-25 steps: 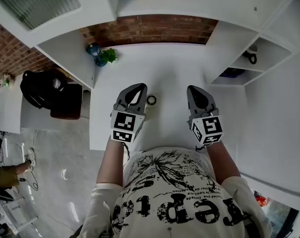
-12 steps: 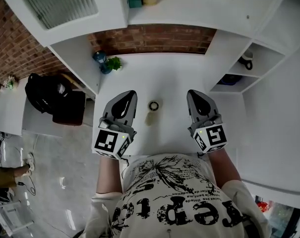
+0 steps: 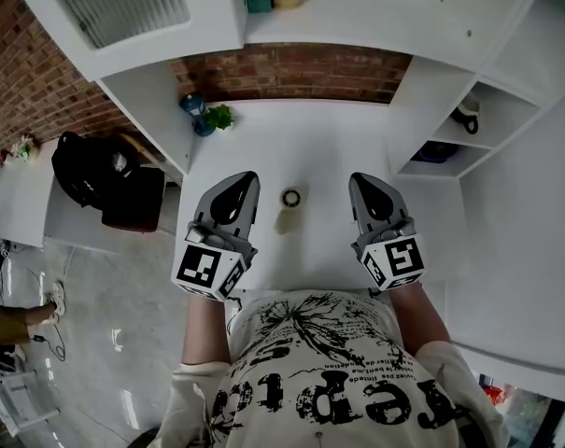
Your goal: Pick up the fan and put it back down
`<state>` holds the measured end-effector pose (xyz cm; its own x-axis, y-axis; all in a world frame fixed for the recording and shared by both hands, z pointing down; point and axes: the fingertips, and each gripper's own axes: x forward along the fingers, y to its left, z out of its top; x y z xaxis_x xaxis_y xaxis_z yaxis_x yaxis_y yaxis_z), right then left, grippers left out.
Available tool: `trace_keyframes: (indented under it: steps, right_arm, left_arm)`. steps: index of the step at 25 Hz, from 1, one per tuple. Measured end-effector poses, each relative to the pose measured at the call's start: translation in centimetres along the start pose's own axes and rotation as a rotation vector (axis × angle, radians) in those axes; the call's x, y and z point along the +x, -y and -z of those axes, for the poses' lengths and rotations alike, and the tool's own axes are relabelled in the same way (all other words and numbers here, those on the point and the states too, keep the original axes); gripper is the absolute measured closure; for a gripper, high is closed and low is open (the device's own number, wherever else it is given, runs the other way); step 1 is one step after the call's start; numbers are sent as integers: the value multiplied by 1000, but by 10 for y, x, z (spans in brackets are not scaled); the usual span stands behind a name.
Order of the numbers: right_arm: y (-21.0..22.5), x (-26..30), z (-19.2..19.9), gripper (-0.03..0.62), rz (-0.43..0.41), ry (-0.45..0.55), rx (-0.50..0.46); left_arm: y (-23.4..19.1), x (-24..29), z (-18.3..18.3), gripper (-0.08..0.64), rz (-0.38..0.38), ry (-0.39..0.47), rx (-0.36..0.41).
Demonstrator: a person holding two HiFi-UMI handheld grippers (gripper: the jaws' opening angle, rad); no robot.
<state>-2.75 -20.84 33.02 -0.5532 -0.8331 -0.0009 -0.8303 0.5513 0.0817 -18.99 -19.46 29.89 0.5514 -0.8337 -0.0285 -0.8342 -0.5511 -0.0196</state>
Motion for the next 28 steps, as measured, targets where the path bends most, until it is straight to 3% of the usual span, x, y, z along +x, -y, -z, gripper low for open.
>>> trace_keyframes:
  steps: [28]
  right_arm:
    - [23, 20, 16, 580, -16, -26, -20]
  left_arm:
    - [-3, 32, 13, 545, -41, -18, -7]
